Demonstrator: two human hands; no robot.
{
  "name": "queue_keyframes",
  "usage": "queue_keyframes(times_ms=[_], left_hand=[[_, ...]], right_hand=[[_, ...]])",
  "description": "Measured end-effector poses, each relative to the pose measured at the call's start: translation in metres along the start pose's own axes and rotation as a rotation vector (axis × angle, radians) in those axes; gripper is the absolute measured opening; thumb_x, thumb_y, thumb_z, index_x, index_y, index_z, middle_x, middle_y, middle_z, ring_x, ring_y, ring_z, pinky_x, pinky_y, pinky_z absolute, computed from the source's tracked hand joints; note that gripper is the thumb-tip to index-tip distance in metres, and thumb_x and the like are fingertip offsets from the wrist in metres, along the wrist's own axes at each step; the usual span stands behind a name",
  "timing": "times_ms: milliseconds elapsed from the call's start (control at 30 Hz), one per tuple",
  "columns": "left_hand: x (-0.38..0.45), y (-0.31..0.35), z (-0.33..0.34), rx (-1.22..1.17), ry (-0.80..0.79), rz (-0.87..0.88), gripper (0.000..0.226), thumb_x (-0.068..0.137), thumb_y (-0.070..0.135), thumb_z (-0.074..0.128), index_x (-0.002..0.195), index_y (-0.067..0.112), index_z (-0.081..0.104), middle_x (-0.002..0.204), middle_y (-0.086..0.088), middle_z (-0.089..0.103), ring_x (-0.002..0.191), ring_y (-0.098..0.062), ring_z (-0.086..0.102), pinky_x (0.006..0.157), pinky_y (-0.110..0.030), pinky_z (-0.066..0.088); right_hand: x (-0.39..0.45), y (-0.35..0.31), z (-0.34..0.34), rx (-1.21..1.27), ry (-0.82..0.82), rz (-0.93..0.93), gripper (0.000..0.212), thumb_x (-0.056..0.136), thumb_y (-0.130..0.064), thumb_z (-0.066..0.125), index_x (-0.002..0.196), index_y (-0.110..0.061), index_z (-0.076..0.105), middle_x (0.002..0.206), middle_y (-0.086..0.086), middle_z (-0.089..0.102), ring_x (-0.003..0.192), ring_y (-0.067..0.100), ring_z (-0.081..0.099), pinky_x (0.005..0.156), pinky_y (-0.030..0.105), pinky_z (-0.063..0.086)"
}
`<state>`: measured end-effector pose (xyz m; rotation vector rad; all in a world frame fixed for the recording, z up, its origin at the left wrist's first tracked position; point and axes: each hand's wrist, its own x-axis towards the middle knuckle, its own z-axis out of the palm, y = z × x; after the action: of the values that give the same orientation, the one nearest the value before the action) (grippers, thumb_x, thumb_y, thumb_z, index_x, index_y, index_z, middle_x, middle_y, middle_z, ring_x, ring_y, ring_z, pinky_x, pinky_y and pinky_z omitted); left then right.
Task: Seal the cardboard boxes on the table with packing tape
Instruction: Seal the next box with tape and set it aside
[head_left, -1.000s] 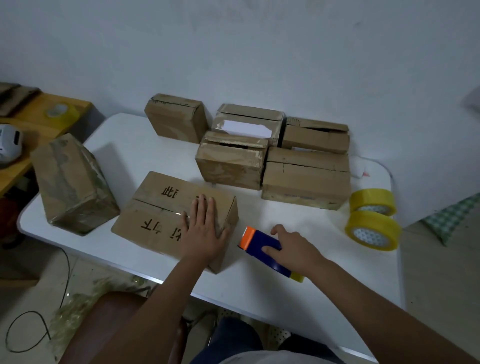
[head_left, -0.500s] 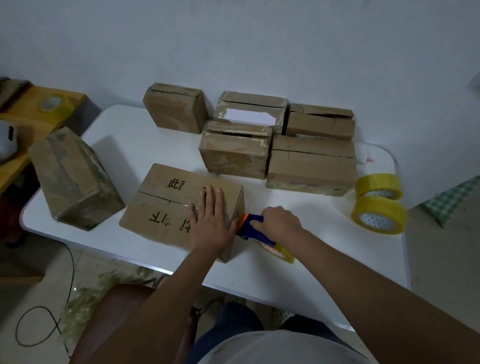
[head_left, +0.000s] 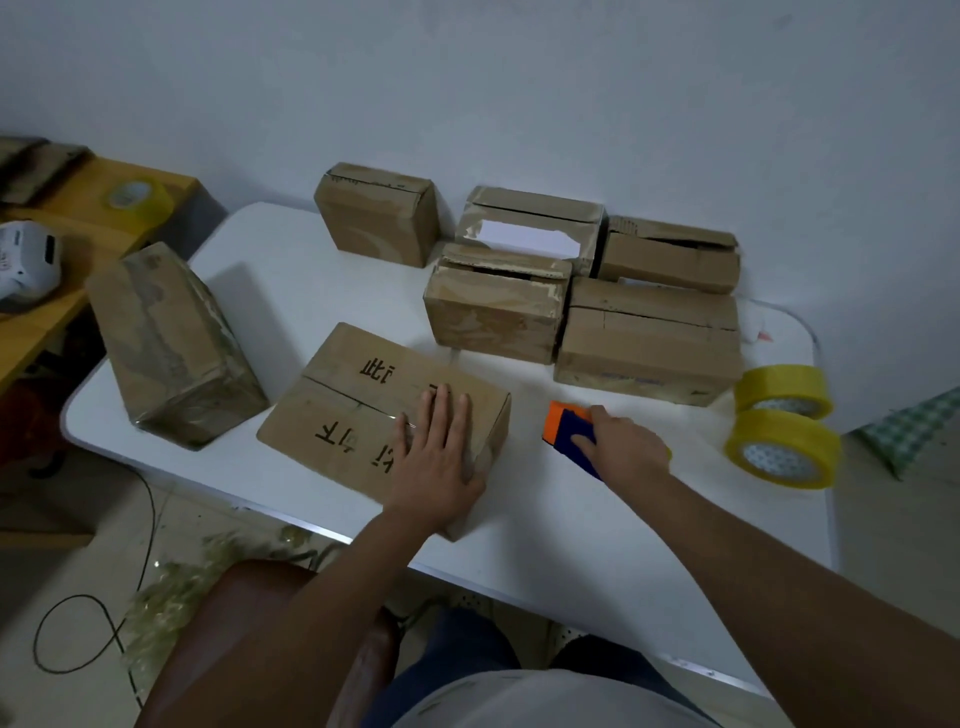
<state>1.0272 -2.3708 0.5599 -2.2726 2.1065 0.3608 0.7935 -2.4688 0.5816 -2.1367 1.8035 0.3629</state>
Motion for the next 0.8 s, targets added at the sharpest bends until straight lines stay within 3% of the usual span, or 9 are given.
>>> queue_keyframes(times_ms=[67, 133, 200, 267, 333, 433, 600, 700, 800], left_hand=[[0.002, -0.004, -0.004, 0.004, -0.03, 0.052, 0.101, 0.09, 0.063, 0.042, 0.151, 0.025, -0.028, 0.159, -0.004, -0.032, 0.145, -0.022, -0.033, 0.118, -0.051, -0.015], [0.002, -0.015, -0.01, 0.012, -0.061, 0.138, 0.102, 0.09, 0.063, 0.047, 0.15, 0.027, -0.028, 0.158, -0.002, -0.033, 0.146, -0.021, -0.031, 0.12, -0.052, -0.014], [0.002, -0.031, -0.019, 0.045, -0.102, 0.235, 0.103, 0.089, 0.063, 0.049, 0.151, 0.029, -0.025, 0.16, 0.0, -0.031, 0.147, -0.02, -0.029, 0.12, -0.052, -0.011], [0.003, -0.047, -0.028, 0.128, -0.102, 0.308, 0.106, 0.087, 0.064, 0.053, 0.152, 0.03, -0.024, 0.16, 0.002, -0.029, 0.147, -0.021, -0.029, 0.12, -0.052, -0.012], [-0.002, -0.061, -0.034, 0.171, -0.053, 0.317, 0.106, 0.086, 0.064, 0.056, 0.153, 0.032, -0.021, 0.161, 0.0, -0.029, 0.148, -0.025, -0.027, 0.12, -0.053, -0.014], [-0.021, -0.072, -0.031, 0.069, -0.014, 0.2, 0.108, 0.085, 0.065, 0.058, 0.155, 0.031, -0.016, 0.162, 0.0, -0.027, 0.149, -0.029, -0.023, 0.119, -0.06, -0.008], [-0.037, -0.077, -0.019, 0.126, -0.046, 0.068, 0.107, 0.087, 0.059, 0.059, 0.153, 0.035, -0.022, 0.162, 0.006, -0.026, 0.149, -0.027, -0.024, 0.116, -0.066, 0.001], [-0.037, -0.076, -0.018, 0.113, -0.057, 0.071, 0.11, 0.087, 0.04, 0.065, 0.153, 0.034, -0.022, 0.164, 0.005, -0.022, 0.15, -0.028, -0.02, 0.115, -0.068, 0.001], [-0.038, -0.075, -0.018, 0.119, -0.035, 0.061, 0.112, 0.086, 0.034, 0.068, 0.153, 0.034, -0.022, 0.165, 0.004, -0.018, 0.151, -0.029, -0.018, 0.115, -0.067, -0.001]], right_hand=[[-0.003, -0.003, 0.017, 0.097, -0.023, -0.048, 0.047, 0.101, -0.043, 0.042, 0.14, -0.019, 0.034, 0.109, 0.007, 0.066, 0.094, 0.026, 0.064, 0.067, 0.032, 0.049], [-0.007, -0.006, 0.03, 0.154, -0.113, -0.057, 0.052, 0.099, -0.042, 0.046, 0.144, -0.02, 0.031, 0.118, 0.006, 0.063, 0.105, 0.025, 0.061, 0.082, 0.037, 0.051], [-0.012, -0.007, 0.036, 0.108, -0.091, -0.076, 0.052, 0.098, -0.044, 0.047, 0.144, -0.024, 0.035, 0.129, 0.005, 0.055, 0.117, 0.026, 0.054, 0.095, 0.041, 0.045], [-0.019, -0.013, 0.036, 0.141, 0.094, -0.12, 0.042, 0.098, -0.036, 0.049, 0.137, -0.024, 0.046, 0.13, 0.006, 0.051, 0.118, 0.027, 0.05, 0.094, 0.04, 0.044], [-0.027, -0.028, 0.033, 0.413, 0.156, -0.188, 0.025, 0.097, -0.018, 0.051, 0.12, -0.02, 0.061, 0.119, 0.005, 0.058, 0.107, 0.024, 0.056, 0.082, 0.031, 0.045], [-0.046, -0.066, 0.028, 0.791, -0.11, -0.299, 0.032, 0.094, 0.001, 0.048, 0.094, -0.02, 0.072, 0.102, 0.001, 0.069, 0.092, 0.016, 0.063, 0.079, 0.028, 0.051], [-0.056, -0.134, 0.033, 1.07, -0.469, -0.278, 0.033, 0.097, -0.004, 0.047, 0.1, -0.023, 0.075, 0.101, -0.011, 0.072, 0.093, 0.0, 0.064, 0.077, 0.009, 0.046], [-0.045, -0.158, 0.039, 1.118, -0.553, -0.092, 0.017, 0.09, -0.014, 0.065, 0.105, -0.015, 0.073, 0.11, -0.001, 0.068, 0.102, 0.012, 0.06, 0.087, 0.024, 0.051], [-0.034, -0.166, 0.044, 0.972, -0.556, 0.058, 0.031, 0.081, -0.02, 0.076, 0.108, -0.014, 0.063, 0.113, 0.007, 0.065, 0.108, 0.024, 0.059, 0.101, 0.041, 0.048]])
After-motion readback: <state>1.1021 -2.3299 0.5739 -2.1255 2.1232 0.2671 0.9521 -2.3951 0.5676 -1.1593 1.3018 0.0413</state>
